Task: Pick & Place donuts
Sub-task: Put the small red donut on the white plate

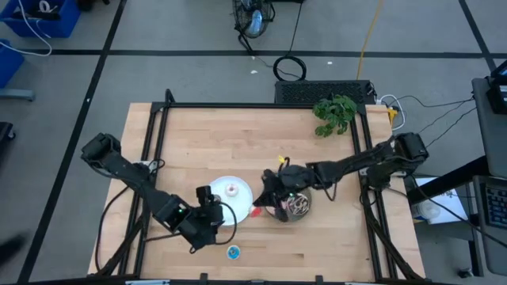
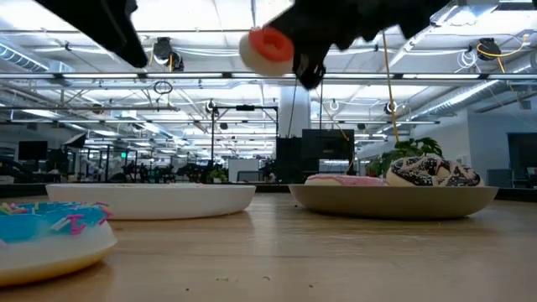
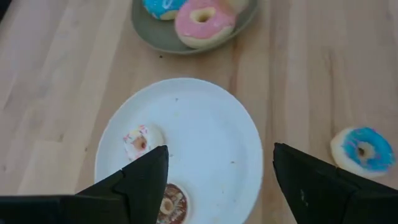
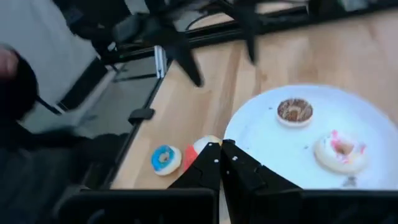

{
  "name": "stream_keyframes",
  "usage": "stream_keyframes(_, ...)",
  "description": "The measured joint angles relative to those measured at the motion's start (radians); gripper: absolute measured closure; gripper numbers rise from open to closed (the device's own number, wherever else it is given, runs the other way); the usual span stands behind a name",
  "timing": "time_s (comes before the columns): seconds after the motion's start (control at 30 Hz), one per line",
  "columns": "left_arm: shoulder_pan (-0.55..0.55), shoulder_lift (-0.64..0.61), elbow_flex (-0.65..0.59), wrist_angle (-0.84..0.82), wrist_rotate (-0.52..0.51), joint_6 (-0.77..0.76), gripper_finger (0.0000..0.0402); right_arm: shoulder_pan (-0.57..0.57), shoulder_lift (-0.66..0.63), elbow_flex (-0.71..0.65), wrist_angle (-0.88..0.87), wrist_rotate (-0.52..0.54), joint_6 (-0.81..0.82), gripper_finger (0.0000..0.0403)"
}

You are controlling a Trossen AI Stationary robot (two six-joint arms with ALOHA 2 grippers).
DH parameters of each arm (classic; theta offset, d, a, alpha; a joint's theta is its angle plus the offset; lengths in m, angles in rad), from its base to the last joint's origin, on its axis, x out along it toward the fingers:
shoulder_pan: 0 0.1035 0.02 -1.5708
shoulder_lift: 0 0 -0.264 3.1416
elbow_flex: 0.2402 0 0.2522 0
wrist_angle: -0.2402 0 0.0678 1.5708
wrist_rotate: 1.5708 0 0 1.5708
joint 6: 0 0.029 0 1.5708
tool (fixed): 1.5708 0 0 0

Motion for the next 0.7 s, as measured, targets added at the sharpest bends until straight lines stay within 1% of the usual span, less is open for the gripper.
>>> stream_keyframes(0.07,-0.012,0.005,0.000,-0.003,-0.007,0.000,0.0116,-0.031,0.029,0.000,0.004,-0.029,0.054,0.0403)
stream_keyframes(0.23,-0.032,0.006,0.000,-0.005,-0.038,0.024,0.0119,-0.097,0.127,0.000,0.126,-0.165,0.195,0.0403)
stream_keyframes(0.3,-0.037,0.006,0.000,-0.006,-0.036,0.023,0.0123,-0.116,0.157,0.013,0.124,-0.194,0.229,0.0403)
stream_keyframes(0.4,-0.045,0.006,0.000,-0.007,-0.037,0.027,0.0128,-0.135,0.201,0.063,0.114,-0.206,0.250,0.0403)
stream_keyframes(0.53,-0.055,0.006,0.000,-0.010,-0.047,0.030,0.0125,-0.144,0.269,0.145,0.115,-0.213,0.307,0.0403)
stream_keyframes(0.7,-0.072,0.006,0.000,-0.015,-0.047,0.064,0.0128,-0.150,0.338,0.222,-0.012,-0.218,0.318,0.0403)
